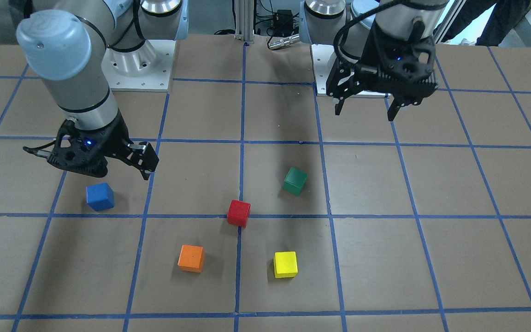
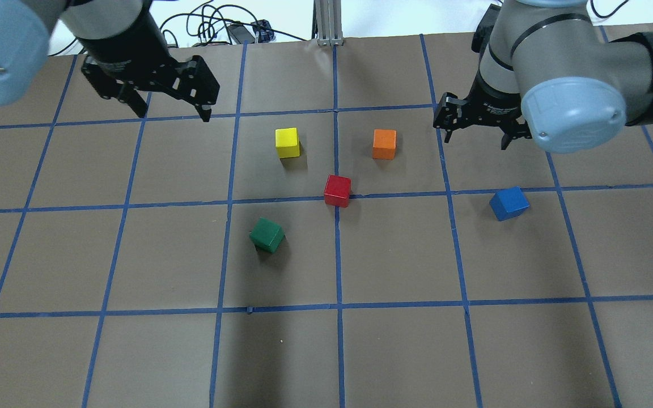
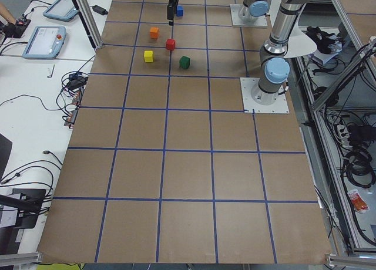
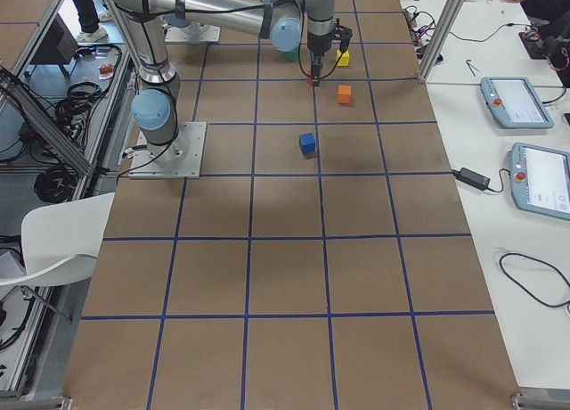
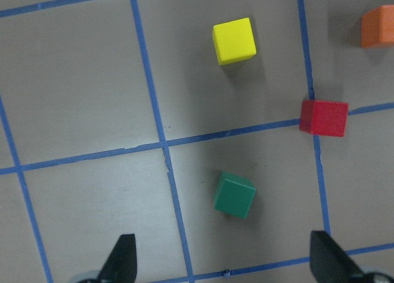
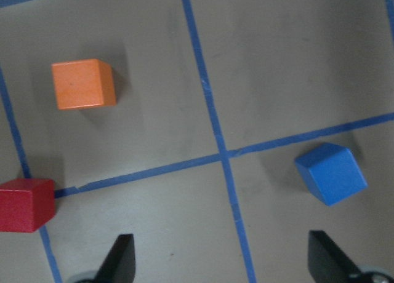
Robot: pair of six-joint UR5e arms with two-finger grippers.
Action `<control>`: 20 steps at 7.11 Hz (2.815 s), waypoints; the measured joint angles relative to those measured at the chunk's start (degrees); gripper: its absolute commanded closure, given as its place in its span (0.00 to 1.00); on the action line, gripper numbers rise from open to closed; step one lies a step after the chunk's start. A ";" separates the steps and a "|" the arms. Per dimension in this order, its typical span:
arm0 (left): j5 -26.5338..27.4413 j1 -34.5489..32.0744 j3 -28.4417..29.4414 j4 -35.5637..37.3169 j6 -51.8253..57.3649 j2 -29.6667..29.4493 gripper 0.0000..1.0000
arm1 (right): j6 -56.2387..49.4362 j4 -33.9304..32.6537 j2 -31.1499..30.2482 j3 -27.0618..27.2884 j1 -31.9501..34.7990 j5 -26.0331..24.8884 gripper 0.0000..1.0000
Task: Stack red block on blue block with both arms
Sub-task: 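Reach the right gripper across to the red cube and grasp it, then lift the red cube with the right gripper toward the blue cube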
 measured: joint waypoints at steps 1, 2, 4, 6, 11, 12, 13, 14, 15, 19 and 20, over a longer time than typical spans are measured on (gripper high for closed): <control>0.03 1.56 -1.17 -0.46 0.21 1.24 0.00 | 1.14 -3.10 2.51 -0.30 1.71 1.74 0.00; -0.03 2.21 -2.75 1.20 0.05 1.06 0.00 | 4.06 -5.46 5.04 -1.09 4.17 2.35 0.00; 0.54 2.49 -4.11 4.90 -0.10 -0.03 0.00 | 13.72 -8.16 11.20 -4.42 10.27 2.56 0.00; 3.52 2.50 -4.20 5.34 0.40 0.47 0.00 | 19.28 -10.66 16.73 -6.91 14.79 2.25 0.00; 1.21 2.47 -3.99 4.82 0.47 0.61 0.00 | 19.44 -14.86 23.50 -7.52 17.31 2.62 0.00; 1.16 2.43 -4.03 4.84 0.49 0.67 0.00 | 19.71 -14.58 24.06 -7.52 17.32 3.08 0.00; 1.14 2.40 -4.12 4.84 0.50 0.79 0.00 | 19.93 -14.28 24.40 -7.44 17.32 3.93 0.17; 1.13 2.37 -4.25 4.84 0.50 0.85 0.00 | 20.06 -13.96 24.58 -7.22 17.32 4.51 0.63; 1.15 2.33 -4.34 4.84 0.50 0.91 0.00 | 20.13 -13.50 24.64 -6.88 17.32 5.26 0.96; 1.18 2.36 -4.00 4.84 0.50 0.76 0.00 | 20.20 -9.93 24.07 -6.97 17.23 7.51 1.00; 1.20 2.38 -3.93 4.84 0.50 0.69 0.00 | 20.07 -8.34 23.49 -7.64 17.01 7.51 1.00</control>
